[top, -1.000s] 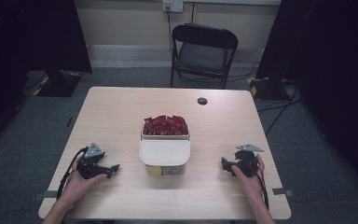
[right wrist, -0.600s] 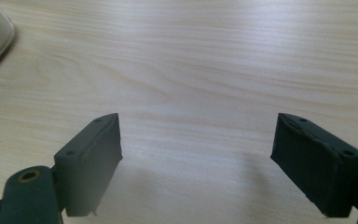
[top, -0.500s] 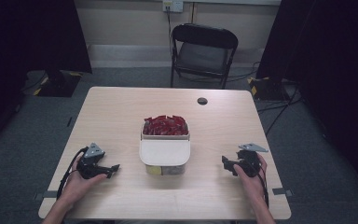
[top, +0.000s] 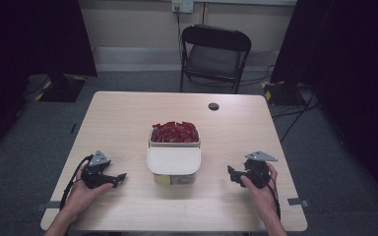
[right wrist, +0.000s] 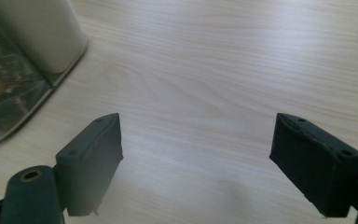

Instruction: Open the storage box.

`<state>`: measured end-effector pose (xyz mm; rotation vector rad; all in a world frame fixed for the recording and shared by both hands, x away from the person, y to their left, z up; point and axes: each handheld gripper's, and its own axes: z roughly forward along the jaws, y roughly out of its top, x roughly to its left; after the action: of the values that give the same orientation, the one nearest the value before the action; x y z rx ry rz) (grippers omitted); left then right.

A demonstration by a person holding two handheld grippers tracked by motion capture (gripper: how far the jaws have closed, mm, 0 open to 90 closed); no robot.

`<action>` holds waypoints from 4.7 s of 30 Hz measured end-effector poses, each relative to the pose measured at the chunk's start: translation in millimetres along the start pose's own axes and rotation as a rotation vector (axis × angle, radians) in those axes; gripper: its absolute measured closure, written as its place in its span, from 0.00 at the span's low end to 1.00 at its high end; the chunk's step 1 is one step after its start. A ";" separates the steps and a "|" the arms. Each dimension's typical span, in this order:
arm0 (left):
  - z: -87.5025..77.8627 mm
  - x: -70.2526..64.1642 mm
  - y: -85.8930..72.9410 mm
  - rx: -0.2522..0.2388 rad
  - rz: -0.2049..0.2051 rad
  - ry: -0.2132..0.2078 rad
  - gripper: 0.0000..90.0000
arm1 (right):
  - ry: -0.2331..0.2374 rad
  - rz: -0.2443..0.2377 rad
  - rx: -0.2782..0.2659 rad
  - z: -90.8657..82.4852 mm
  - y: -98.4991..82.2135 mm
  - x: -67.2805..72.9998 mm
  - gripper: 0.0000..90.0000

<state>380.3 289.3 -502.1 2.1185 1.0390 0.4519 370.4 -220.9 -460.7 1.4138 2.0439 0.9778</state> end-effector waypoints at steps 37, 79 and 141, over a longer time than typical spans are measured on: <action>0.0 0.2 0.0 0.001 0.002 0.000 0.15 | 0.263 -0.136 -0.082 -31.3 22.8 72.3 0.16; -0.1 0.2 0.1 0.001 0.002 0.000 0.15 | 0.307 -0.187 -0.060 -1.3 33.1 105.3 0.16; 0.1 0.3 0.0 -0.002 0.002 -0.002 0.15 | 0.344 -0.124 -0.125 -0.2 83.2 92.2 0.16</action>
<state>380.6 289.5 -502.2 2.1184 1.0348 0.4509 386.9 -116.9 -394.7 1.0992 2.2337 1.3437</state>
